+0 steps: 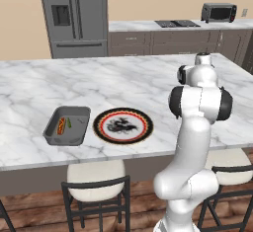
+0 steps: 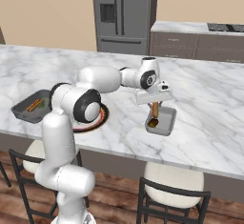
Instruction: Place one cooked food and one vegetable from the large plate to each tupperware container.
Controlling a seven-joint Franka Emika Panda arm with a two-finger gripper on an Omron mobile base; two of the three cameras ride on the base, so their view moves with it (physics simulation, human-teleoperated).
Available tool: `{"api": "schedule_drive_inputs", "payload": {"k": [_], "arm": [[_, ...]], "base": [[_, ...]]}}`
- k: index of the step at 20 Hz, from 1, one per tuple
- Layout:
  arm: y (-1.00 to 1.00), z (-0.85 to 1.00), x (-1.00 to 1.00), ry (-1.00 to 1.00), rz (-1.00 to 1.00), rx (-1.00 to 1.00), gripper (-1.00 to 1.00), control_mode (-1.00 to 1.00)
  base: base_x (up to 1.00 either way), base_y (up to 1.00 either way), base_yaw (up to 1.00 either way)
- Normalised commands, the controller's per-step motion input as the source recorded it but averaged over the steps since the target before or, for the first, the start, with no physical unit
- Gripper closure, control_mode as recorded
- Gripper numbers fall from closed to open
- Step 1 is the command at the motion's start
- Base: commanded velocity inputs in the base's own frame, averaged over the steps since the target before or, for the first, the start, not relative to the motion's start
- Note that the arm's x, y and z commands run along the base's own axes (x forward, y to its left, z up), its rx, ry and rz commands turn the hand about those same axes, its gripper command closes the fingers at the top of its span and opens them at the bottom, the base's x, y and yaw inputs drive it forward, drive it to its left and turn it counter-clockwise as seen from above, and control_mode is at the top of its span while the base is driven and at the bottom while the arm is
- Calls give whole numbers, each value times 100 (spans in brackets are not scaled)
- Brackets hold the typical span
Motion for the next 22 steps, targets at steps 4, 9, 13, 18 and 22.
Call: {"api": "schedule_drive_inputs", "payload": {"k": [4,9,13,18,22], "arm": [[-26,-28,43,0,6,5,100,-100],[-23,-46,20,0,0,4,100,-100],[-18,-52,29,0,0,7,100,-100],[0,-54,18,0,0,5,100,-100],[-2,-45,12,0,0,2,100,-100]], "base": [[0,0,0],[0,0,0],[0,0,0],[0,0,0],[0,0,0]]}}
